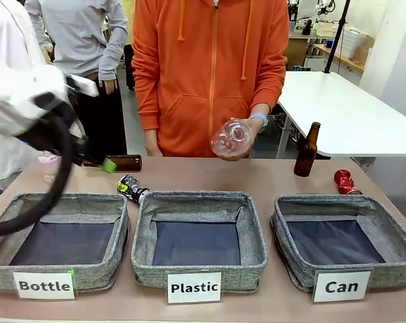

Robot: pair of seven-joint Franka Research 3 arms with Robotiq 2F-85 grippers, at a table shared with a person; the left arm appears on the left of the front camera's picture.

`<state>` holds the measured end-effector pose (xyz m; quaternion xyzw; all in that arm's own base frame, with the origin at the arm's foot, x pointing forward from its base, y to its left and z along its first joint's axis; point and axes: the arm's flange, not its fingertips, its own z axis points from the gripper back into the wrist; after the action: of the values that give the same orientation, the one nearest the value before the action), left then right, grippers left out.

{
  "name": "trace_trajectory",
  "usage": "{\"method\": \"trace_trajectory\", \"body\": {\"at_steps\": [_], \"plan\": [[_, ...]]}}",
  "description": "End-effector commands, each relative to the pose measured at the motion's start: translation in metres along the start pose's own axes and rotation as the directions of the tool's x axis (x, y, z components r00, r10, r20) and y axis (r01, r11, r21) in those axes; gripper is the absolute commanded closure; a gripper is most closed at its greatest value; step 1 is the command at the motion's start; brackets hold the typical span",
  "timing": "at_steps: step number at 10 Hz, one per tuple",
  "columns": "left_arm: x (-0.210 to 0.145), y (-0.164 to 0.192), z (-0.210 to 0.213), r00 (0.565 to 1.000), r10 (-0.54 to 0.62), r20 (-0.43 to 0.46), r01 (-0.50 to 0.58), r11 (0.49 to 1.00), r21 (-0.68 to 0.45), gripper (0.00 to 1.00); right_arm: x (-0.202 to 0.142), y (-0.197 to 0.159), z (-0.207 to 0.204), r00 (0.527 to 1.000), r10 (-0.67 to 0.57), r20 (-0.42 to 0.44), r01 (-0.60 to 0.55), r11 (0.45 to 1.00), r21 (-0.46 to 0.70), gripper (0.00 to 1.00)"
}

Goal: Sort the can waste into the basket.
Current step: Pick up the can waste from the table and place it in the right Fabric basket.

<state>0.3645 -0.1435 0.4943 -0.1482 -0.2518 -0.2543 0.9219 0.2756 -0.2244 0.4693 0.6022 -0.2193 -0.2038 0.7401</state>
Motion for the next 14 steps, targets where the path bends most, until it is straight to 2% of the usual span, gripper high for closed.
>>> {"method": "trace_trajectory", "body": {"at_steps": [1,3,4,6,8,11,13,14], "plan": [[0.034,0.012,-0.023,0.998,0.026,-0.062,-0.024,1.000,0.019,0.00,0.001,0.001,0.002,1.000,0.020,-0.005,-0.020,1.000,0.004,0.00],[0.043,0.029,0.002,0.995,0.079,-0.068,-0.088,0.987,-0.138,0.00,0.001,0.001,0.002,1.000,0.020,-0.005,-0.020,1.000,0.004,0.00],[0.038,0.045,0.024,0.988,0.089,-0.130,-0.116,0.969,-0.220,0.00,0.001,0.001,0.002,1.000,0.020,-0.005,-0.020,1.000,0.004,0.00],[0.006,0.096,0.091,0.980,0.119,-0.162,-0.173,0.911,-0.376,0.00,0.001,0.001,0.002,1.000,0.020,-0.005,-0.020,1.000,0.004,0.00],[-0.028,0.129,0.123,0.982,0.166,-0.090,-0.189,0.884,-0.429,0.00,0.001,0.001,0.002,1.000,0.020,-0.005,-0.020,1.000,0.004,0.00],[-0.064,0.157,0.141,0.980,0.199,-0.032,-0.189,0.857,-0.479,0.00,0.001,0.001,0.002,1.000,0.020,-0.005,-0.020,1.000,0.004,0.00],[-0.066,0.157,0.139,0.979,0.201,-0.016,-0.183,0.854,-0.487,0.00,0.001,0.001,0.002,1.000,0.020,-0.005,-0.020,1.000,0.004,0.00],[-0.057,0.149,0.132,0.981,0.192,-0.012,-0.174,0.863,-0.475,0.00,0.001,0.001,0.002,1.000,0.020,-0.005,-0.020,1.000,0.004,0.00]]}}
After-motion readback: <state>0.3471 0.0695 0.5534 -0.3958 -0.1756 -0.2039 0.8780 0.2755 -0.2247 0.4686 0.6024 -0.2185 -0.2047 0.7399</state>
